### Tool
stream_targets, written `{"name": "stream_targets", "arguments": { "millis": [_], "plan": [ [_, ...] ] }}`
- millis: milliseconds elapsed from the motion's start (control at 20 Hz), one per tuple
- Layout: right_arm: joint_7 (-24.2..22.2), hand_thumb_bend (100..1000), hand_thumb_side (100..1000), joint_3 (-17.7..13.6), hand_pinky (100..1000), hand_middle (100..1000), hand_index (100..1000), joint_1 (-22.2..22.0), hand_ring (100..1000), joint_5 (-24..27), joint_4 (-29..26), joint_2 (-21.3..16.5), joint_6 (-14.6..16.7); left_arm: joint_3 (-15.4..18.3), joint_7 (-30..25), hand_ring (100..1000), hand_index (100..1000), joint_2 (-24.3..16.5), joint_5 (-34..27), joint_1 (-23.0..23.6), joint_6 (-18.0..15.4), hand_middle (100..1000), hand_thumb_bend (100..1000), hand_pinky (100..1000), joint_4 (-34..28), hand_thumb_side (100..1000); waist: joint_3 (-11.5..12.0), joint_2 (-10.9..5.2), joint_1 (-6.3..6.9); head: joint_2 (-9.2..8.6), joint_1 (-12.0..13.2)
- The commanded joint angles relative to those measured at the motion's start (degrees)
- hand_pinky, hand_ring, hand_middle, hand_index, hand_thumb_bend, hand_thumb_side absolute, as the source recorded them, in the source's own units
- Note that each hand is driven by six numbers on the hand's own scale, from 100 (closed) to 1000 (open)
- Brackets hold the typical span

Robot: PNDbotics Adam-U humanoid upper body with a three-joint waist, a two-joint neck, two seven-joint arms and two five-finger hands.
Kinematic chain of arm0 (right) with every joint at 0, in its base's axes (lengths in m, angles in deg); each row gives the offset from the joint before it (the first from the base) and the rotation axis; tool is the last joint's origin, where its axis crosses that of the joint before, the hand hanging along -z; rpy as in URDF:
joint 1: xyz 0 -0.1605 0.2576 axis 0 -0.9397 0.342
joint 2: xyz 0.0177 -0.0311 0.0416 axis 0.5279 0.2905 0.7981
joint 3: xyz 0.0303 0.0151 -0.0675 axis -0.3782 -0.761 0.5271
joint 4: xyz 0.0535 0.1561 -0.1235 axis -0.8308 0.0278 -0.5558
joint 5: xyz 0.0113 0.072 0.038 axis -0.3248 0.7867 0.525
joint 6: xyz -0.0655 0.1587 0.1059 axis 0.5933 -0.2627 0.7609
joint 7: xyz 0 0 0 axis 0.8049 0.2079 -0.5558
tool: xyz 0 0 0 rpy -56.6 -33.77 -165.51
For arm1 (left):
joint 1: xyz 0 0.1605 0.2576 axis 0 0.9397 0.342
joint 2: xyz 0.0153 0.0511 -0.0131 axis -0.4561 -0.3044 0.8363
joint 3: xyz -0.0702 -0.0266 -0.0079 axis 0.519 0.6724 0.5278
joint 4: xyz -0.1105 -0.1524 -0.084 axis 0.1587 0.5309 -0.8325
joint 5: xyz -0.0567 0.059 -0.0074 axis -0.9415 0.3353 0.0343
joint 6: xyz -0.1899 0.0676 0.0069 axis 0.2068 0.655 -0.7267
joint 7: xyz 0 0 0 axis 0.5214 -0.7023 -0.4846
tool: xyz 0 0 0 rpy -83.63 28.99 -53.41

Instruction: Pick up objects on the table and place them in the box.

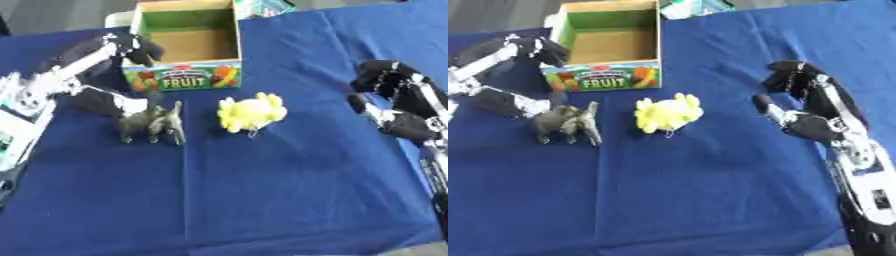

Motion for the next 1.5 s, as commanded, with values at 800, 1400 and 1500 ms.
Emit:
{"name": "stream_targets", "arguments": {
  "millis": [800,1400,1500],
  "plan": [
    [-0.3,452,236,-0.1,719,577,761,0.5,689,0.2,-0.9,-1.1,0.1,-0.5,-3.7,757,870,0.6,7.6,-1.1,-2.8,753,425,805,5.5,296,0.1,-0.98,-0.15,0.28,0.1],
    [-0.3,457,234,-0.2,719,577,761,0.3,690,0.2,-1.0,-1.1,0.1,-0.2,-4.3,757,876,1.1,12.7,-0.9,-3.9,757,457,804,8.9,313,0.0,-1.02,-0.12,0.28,0.0],
    [-0.3,457,234,-0.2,719,576,761,0.3,690,0.2,-1.0,-1.1,0.1,-0.2,-4.3,758,877,1.3,13.3,-0.9,-4.0,757,454,804,9.3,318,0.0,-1.02,-0.12,0.28,0.0]
  ]
}}
